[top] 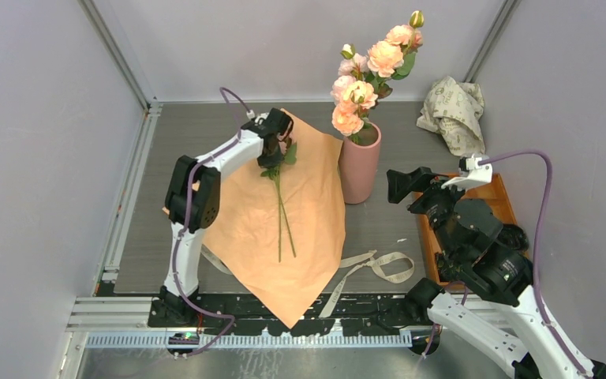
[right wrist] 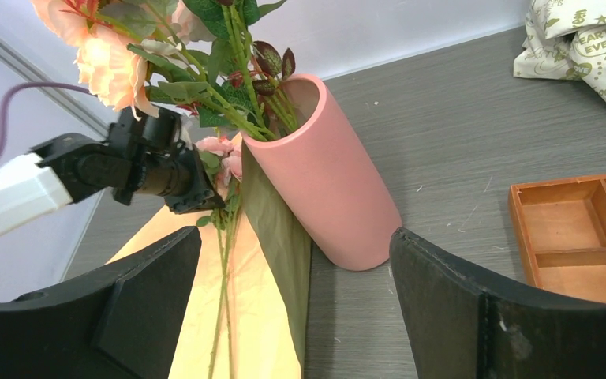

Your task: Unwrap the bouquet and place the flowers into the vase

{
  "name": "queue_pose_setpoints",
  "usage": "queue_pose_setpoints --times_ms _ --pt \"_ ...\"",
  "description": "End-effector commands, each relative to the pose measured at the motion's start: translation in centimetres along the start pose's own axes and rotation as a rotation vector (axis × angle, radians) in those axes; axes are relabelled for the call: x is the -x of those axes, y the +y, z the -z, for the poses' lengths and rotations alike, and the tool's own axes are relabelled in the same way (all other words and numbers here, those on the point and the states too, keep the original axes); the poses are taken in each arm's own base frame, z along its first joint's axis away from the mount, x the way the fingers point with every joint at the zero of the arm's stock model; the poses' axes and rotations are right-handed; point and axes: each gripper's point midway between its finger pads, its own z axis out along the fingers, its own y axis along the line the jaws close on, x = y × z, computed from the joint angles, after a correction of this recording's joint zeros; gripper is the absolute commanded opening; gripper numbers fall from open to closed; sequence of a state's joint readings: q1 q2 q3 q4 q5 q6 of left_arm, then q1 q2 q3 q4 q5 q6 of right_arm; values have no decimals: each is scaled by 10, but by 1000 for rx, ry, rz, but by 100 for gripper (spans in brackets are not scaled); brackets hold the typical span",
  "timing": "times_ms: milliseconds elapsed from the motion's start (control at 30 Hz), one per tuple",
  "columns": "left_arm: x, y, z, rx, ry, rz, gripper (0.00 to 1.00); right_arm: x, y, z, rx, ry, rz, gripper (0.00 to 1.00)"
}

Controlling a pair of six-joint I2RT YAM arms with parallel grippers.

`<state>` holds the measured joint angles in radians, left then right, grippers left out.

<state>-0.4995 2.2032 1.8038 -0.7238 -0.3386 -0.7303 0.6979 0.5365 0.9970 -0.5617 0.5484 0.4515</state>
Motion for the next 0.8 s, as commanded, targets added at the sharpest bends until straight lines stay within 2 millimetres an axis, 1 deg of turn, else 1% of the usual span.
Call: queue_pose_setpoints --times_ms 0,133,267,433,567,667,767 --pt "58 1 82 -102 -166 33 2 5 5 -4 6 -21 -20 95" --pt "76 8 118 -129 -227 30 2 3 5 -5 5 -18 -20 95" --pt "78 12 137 -155 -245 30 2 0 4 -5 3 -12 -22 95" --pt "70 15 146 -198 -239 42 3 -2 2 -4 -2 -8 -23 95" --pt "60 13 147 -256 -196 53 5 -3 0 -3 -7 -7 -25 95" --pt "50 -2 149 -387 -134 50 9 -3 -1 -3 -7 -8 -27 95" --pt "43 -10 153 -457 -108 52 13 -5 -2 -3 -11 -5 -28 95"
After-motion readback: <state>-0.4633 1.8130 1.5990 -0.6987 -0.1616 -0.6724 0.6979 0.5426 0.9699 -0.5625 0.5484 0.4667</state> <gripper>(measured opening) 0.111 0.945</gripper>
